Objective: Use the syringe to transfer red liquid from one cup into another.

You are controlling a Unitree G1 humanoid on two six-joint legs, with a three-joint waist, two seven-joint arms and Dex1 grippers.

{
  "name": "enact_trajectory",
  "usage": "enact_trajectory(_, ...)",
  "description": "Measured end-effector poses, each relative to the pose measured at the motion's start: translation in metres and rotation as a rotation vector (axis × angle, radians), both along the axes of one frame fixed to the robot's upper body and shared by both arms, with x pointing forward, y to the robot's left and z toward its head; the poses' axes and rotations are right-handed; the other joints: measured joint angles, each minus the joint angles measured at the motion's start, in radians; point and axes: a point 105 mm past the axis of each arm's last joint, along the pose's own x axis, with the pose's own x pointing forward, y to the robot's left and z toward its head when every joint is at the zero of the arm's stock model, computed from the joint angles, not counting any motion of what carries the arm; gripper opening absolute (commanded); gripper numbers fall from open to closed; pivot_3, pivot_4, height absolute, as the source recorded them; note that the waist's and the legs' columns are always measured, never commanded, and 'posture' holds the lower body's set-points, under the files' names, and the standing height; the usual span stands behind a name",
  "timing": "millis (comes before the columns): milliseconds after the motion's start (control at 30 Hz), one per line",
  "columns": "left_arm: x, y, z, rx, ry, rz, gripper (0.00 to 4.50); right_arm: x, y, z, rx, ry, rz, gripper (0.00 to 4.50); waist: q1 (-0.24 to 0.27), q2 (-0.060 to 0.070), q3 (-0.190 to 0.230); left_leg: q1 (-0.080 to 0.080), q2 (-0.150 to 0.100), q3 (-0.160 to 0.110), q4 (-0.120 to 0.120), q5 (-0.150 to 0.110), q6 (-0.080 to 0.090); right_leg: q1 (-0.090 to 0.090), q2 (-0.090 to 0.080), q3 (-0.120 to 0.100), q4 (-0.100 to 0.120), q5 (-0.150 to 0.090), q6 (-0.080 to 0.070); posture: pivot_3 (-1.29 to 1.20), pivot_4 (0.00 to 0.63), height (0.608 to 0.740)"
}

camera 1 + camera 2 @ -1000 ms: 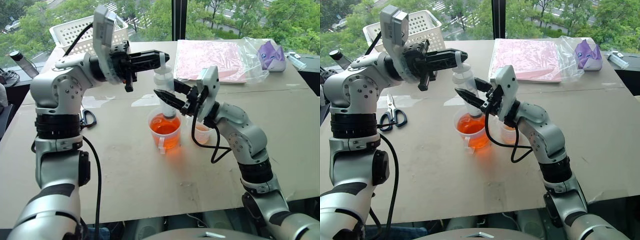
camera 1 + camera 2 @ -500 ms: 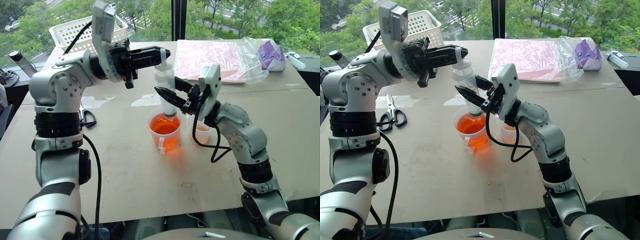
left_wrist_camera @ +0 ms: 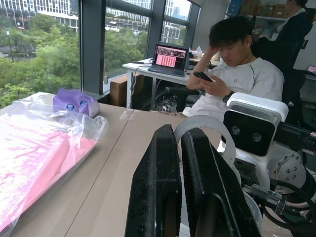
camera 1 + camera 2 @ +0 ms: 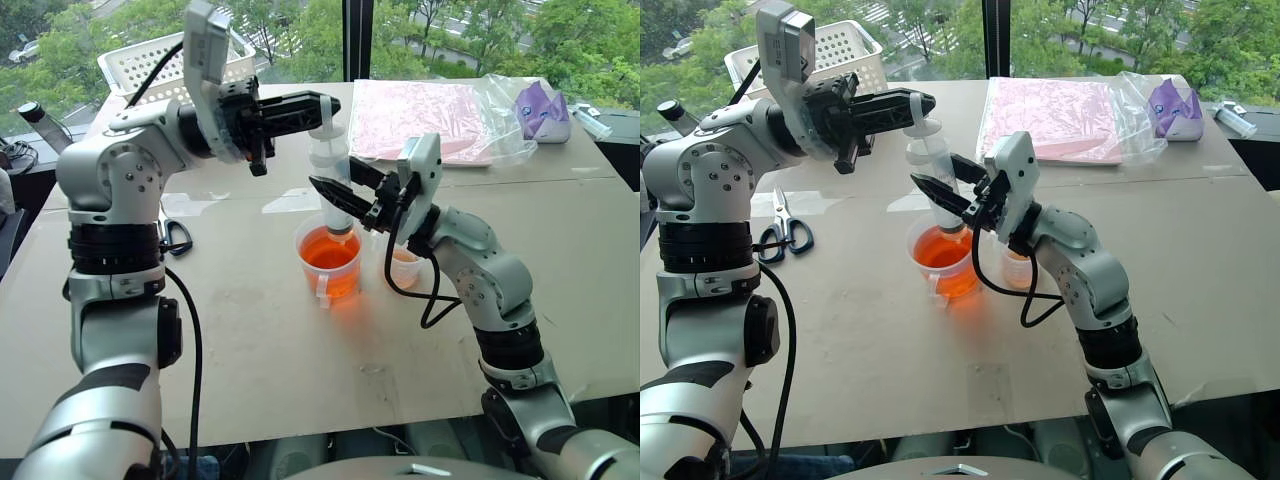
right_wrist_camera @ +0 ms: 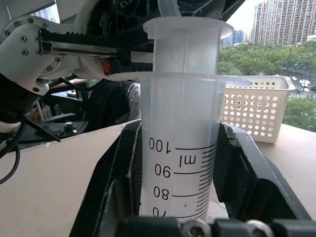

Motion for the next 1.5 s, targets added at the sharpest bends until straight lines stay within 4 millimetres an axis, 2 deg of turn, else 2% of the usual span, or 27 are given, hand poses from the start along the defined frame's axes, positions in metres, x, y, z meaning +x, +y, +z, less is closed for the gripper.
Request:
enact_trajectory(933, -0.001, 0.004, 0.005, -0.019, -0.015, 0.01, 0.04, -0.001, 0.002, 0.0, -0.003, 0.0, 0.006, 1.54, 0.0, 0.0, 0.0, 0.0, 0.0, 0.0, 0.0, 0.0, 0.0, 0.0, 0.0, 0.0, 0.0, 0.0, 0.0, 0.0, 0.15, 0.74)
enact_trajectory(1500, -0.004, 0.006, 0.027, -0.059, -0.058, 0.009, 0.04, 0.0, 0.003, 0.019, 0.021, -0.043, 0.008, 1.54, 0.0, 0.0, 0.0, 0.0, 0.0, 0.0, 0.0, 0.0, 0.0, 0.0, 0.0, 0.0, 0.0, 0.0, 0.0, 0.0, 0.15, 0.74)
